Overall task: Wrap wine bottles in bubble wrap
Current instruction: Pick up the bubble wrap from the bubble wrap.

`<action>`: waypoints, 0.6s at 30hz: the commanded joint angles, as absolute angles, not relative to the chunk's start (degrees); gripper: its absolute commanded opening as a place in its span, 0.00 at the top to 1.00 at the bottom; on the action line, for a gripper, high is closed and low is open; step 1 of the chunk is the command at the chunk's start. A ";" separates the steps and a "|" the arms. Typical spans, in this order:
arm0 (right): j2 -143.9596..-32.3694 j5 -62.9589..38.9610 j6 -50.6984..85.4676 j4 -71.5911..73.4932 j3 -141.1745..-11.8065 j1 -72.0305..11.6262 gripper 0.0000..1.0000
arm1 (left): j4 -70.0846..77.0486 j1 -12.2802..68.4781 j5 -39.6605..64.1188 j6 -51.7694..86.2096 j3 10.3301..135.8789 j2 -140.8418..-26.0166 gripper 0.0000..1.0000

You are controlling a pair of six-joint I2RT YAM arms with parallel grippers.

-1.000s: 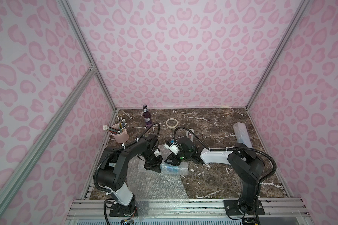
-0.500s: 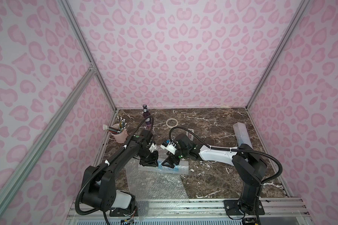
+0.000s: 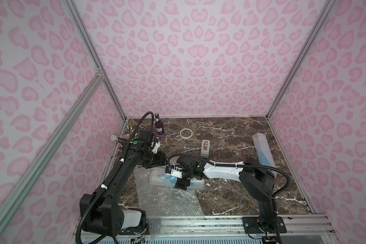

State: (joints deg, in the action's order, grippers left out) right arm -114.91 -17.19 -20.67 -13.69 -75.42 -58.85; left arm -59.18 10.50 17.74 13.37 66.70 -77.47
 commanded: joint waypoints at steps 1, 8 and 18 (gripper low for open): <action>-115.64 -12.08 -23.11 -15.27 -75.78 -59.65 0.18 | -56.72 10.13 19.84 12.58 66.27 -78.36 0.33; -115.66 -11.52 -23.01 -16.61 -76.55 -60.09 0.37 | -55.68 9.79 20.74 12.32 67.08 -79.84 0.32; -101.24 -18.03 -17.11 -12.38 -70.33 -56.36 0.60 | -56.72 9.50 24.13 13.28 72.63 -78.14 0.31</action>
